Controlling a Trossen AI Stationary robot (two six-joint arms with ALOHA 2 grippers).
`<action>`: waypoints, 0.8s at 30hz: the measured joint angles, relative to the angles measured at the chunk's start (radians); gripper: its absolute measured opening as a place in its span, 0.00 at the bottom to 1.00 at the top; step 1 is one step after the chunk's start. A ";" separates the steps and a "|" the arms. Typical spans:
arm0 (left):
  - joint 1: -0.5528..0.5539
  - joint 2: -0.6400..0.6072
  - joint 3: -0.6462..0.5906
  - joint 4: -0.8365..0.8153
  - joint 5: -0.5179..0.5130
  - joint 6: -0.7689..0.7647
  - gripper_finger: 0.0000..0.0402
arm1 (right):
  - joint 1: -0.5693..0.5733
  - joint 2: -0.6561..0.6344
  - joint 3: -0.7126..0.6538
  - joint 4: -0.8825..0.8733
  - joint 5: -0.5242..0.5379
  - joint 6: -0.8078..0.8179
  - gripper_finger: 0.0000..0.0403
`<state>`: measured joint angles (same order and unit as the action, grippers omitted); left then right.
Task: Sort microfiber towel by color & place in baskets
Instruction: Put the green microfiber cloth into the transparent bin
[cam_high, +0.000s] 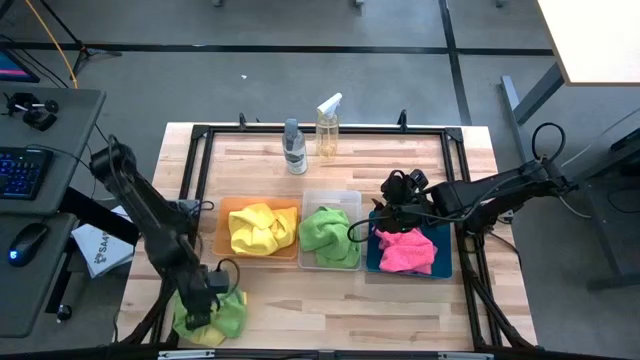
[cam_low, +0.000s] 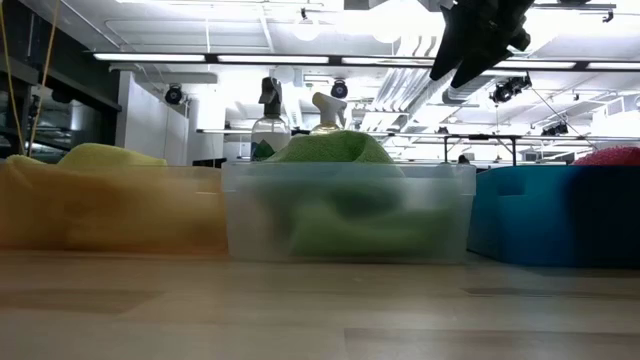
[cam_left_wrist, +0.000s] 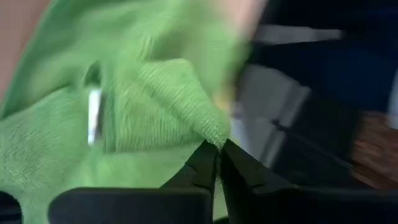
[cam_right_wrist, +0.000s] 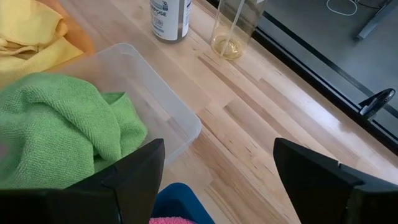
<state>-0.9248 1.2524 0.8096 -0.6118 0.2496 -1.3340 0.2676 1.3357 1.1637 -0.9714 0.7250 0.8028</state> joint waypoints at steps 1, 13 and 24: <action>0.019 -0.036 0.030 -0.012 0.002 0.036 0.01 | 0.000 0.000 0.000 0.000 0.000 0.000 0.74; 0.433 -0.229 0.462 -0.240 -0.303 0.741 0.00 | 0.000 0.000 0.000 0.001 0.047 0.008 0.74; 0.788 0.029 0.535 0.292 -0.293 1.366 0.00 | 0.000 -0.088 0.000 -0.027 0.149 0.082 0.74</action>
<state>-0.1370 1.2812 1.3445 -0.3198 -0.0435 0.0316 0.2680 1.2476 1.1633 -0.9981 0.8736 0.8850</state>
